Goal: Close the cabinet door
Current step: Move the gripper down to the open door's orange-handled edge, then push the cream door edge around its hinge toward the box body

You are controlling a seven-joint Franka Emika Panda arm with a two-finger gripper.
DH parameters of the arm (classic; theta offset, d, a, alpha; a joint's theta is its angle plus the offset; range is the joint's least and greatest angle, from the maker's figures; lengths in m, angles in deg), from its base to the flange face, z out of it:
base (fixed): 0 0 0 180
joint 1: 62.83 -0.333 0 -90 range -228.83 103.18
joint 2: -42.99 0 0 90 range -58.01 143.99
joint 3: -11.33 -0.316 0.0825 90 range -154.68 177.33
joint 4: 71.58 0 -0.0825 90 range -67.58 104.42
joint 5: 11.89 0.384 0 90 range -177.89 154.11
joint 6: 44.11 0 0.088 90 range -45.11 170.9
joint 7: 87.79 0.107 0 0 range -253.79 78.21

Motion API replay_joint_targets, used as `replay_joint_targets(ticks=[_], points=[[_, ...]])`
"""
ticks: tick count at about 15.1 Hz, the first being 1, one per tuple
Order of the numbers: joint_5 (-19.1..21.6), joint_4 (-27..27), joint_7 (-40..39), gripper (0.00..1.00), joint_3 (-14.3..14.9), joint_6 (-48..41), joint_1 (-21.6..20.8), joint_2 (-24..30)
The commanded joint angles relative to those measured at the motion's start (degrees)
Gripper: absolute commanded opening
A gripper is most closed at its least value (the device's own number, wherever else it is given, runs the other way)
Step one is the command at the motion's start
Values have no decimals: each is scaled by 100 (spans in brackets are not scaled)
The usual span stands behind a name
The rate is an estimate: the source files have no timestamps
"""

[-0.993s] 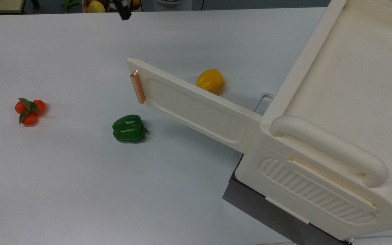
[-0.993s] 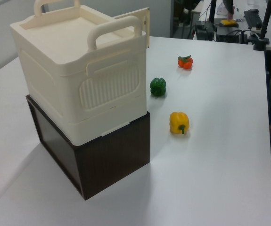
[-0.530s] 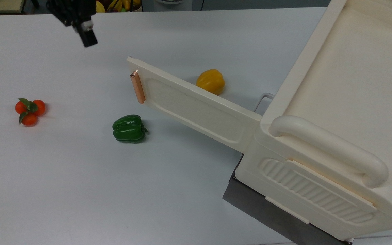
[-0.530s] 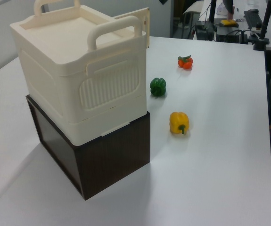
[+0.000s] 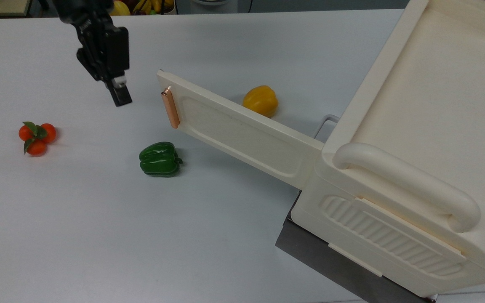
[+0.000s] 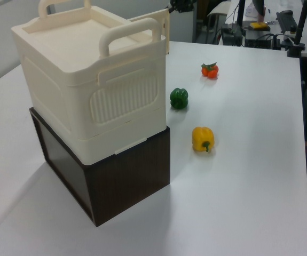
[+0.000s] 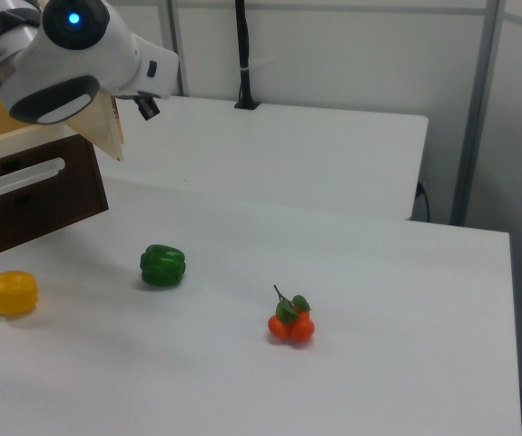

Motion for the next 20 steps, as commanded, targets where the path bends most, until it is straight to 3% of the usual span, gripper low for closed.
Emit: replay_joint_targets(ticks=[1, 6, 20], points=[[109, -58, 114, 0, -253, 433, -44, -104], [92, 64, 97, 0, -386, 348, -53, -61], [-189, 117, 79, 0, -526, -1261, -53, 97]])
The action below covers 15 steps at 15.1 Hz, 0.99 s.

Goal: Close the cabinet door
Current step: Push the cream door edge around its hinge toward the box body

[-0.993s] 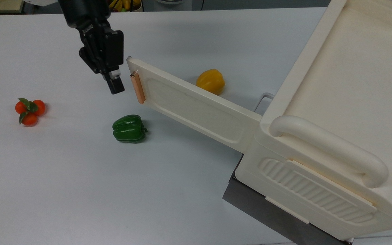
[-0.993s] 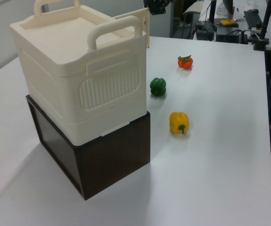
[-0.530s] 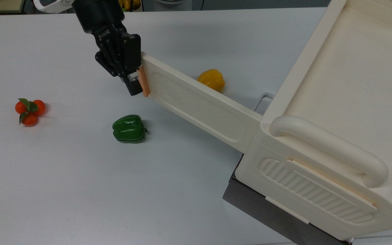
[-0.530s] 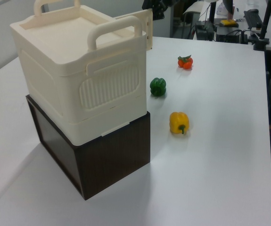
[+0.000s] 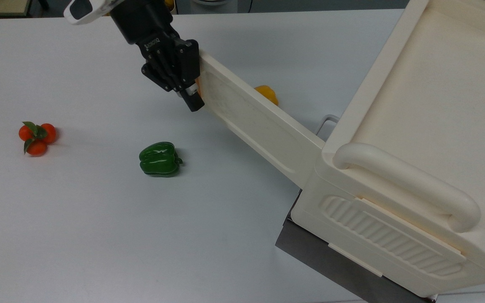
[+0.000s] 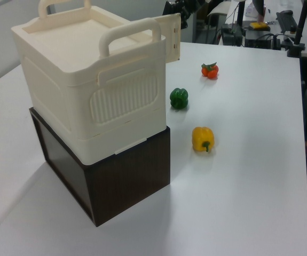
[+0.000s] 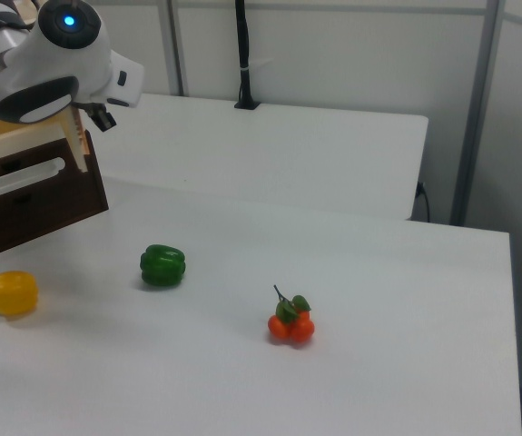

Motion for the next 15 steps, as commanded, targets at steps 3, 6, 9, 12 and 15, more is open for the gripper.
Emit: replay_joint_targets(ticks=[3, 6, 9, 12, 15], points=[[-225, 89, 44, 0, -104, -532, -29, 188], [-339, 89, 52, 0, -297, -699, -29, 241], [-409, 89, 228, 0, -446, -752, -29, 267], [-664, 81, 465, 0, -735, -761, -37, 294], [-726, 72, 527, 0, -947, -752, -29, 294]])
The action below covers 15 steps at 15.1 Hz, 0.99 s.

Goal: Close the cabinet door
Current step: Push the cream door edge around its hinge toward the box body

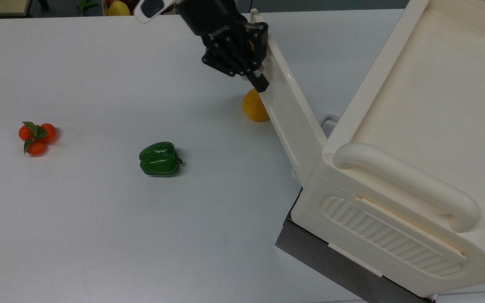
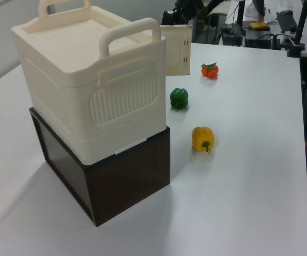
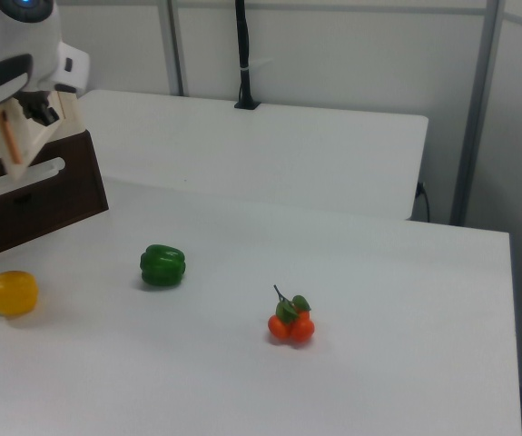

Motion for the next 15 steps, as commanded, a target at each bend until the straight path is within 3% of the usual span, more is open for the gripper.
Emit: replay_joint_targets(ticks=[1, 13, 15], points=[[-137, 76, 259, 0, -205, -109, -14, 131], [-251, 50, 400, 0, -1146, 286, -14, 96], [-251, 41, 409, 0, -1190, 435, -14, 70]])
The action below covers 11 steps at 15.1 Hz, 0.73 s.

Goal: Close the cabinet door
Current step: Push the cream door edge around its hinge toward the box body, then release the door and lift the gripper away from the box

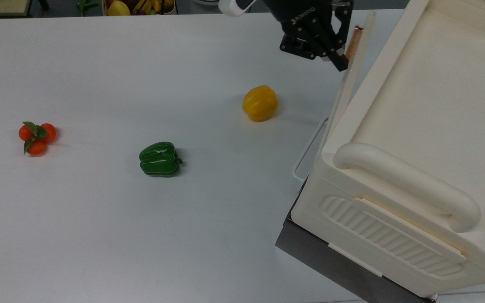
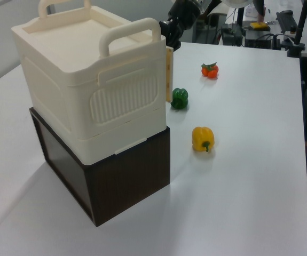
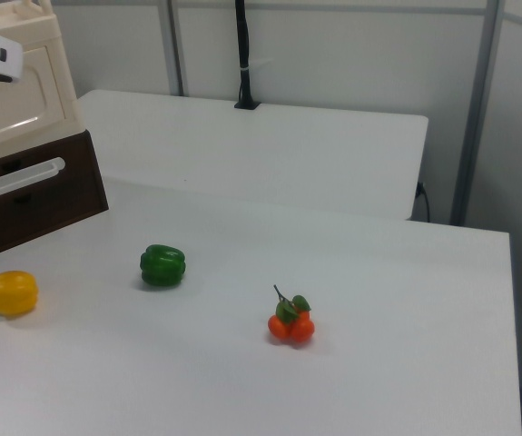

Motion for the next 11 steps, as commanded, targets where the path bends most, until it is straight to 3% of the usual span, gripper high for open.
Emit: replay_joint_targets(ticks=[1, 6, 11], points=[[-121, 63, 169, 0, -227, 402, 1, 59], [-130, 80, 187, 0, -483, 921, -60, -20], [-182, 151, 178, 0, -527, 1142, -122, -64]])
